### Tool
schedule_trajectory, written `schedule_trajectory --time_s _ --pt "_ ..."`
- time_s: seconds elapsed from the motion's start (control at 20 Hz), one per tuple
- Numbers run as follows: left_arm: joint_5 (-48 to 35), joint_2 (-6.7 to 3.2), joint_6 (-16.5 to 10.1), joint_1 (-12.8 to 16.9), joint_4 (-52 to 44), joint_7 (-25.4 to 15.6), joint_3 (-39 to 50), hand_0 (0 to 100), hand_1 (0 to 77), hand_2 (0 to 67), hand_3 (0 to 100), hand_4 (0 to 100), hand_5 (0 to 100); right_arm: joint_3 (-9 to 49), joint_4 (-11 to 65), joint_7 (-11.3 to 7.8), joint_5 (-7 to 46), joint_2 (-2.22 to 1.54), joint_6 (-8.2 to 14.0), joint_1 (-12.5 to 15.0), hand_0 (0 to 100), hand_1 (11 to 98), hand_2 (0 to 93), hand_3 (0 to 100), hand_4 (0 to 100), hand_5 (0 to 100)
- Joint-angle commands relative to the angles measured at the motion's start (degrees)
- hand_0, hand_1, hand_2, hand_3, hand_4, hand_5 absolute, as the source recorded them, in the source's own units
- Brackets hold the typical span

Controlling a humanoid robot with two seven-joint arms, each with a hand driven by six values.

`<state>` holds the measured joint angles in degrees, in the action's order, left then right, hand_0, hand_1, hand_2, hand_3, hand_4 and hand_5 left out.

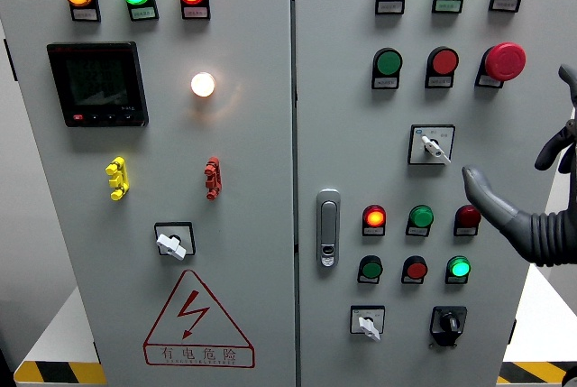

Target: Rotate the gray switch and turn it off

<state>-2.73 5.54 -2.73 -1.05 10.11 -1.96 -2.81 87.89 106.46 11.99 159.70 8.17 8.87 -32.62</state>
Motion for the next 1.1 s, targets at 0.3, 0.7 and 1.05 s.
schedule_trajectory --time_s 0.3,0.7,1.05 --pt "0.0 0.0 0.0 0.0 0.0 0.0 0.0 0 0.0 10.1 21 12 13 -0.3 0.0 0.58 -0.1 0.0 0.1 0.1 0 39.0 10.5 81 83 99" --pt "0.0 0.0 0.0 -0.1 0.0 0.0 0.0 0 0.0 10.1 21 12 13 -0.7 -2.0 1.02 -0.4 0.35 0.2 0.1 0 38.1 18.8 81 83 99" --pt "0.0 0.0 0.0 0.0 0.0 0.0 0.0 0 0.0 10.1 21 12 13 -1.8 -4.7 4.27 -5.0 0.35 0.3 -0.3 0 37.4 41.0 80 84 98"
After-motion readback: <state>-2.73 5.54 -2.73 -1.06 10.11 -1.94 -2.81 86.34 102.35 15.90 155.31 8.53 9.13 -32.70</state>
